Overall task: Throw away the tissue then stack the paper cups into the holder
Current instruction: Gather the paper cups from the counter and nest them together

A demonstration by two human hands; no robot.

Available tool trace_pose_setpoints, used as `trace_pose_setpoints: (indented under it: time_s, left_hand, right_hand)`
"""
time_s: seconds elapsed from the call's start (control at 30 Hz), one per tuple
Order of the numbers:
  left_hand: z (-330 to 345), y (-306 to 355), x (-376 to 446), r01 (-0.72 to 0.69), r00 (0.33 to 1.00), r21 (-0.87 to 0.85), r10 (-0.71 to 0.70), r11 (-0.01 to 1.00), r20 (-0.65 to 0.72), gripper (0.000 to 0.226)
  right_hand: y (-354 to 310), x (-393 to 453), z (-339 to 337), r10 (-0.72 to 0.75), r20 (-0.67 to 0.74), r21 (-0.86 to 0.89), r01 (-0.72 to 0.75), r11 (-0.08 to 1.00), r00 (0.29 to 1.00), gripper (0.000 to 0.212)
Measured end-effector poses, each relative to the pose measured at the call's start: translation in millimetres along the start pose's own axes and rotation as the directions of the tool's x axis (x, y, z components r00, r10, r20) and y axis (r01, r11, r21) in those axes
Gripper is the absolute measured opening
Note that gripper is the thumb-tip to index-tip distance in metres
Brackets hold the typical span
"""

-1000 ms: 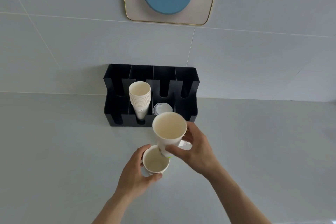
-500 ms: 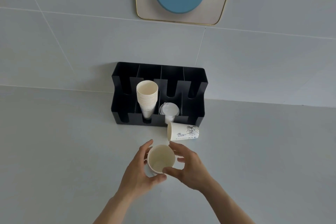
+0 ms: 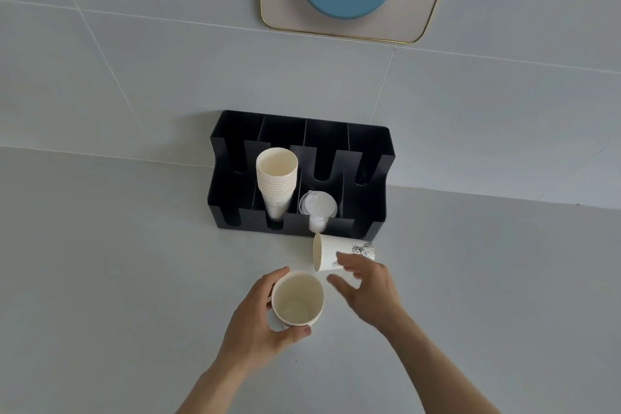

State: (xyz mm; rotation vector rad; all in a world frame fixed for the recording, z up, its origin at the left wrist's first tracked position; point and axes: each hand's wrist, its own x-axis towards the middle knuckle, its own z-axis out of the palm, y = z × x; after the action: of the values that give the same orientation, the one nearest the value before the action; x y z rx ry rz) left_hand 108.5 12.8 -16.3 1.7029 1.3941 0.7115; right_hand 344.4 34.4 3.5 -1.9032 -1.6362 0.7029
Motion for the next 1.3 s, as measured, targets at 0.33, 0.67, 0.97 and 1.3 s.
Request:
trace_pose_setpoints:
  time_s: [0.33, 0.67, 0.97, 1.3]
  left_hand:
    - [2.7, 2.5, -2.4, 0.039, 0.999, -0.008, -0.039, 0.999, -0.030, 0.096]
    - [3.9, 3.7, -1.7, 0.027, 0.999, -0.008, -0.027, 1.000, -0.029, 0.096]
    - [2.6, 5.9, -2.4, 0.026, 0.999, -0.024, -0.026, 0.999, -0.018, 0.095]
    - [-1.5, 9.7, -0.3, 0.043, 0.999, -0.008, -0.043, 0.999, 0.020, 0.088]
  right_hand:
    - [23.4, 54.7, 17.8, -0.083, 0.277, -0.520, 0.222, 0.825, 0.957, 0.088]
    - [34.1, 37.4, 23.0, -0.115, 0.109, -0.570, 0.157, 0.807, 0.987, 0.067]
    - [-27.3, 11.2, -40.0, 0.069, -0.159, 0.333, -0.012, 0.943, 0.985, 0.060]
    - [-67.3, -35.6, -27.0, -0.054, -0.022, 0.517, 0.058, 0.854, 0.998, 0.052]
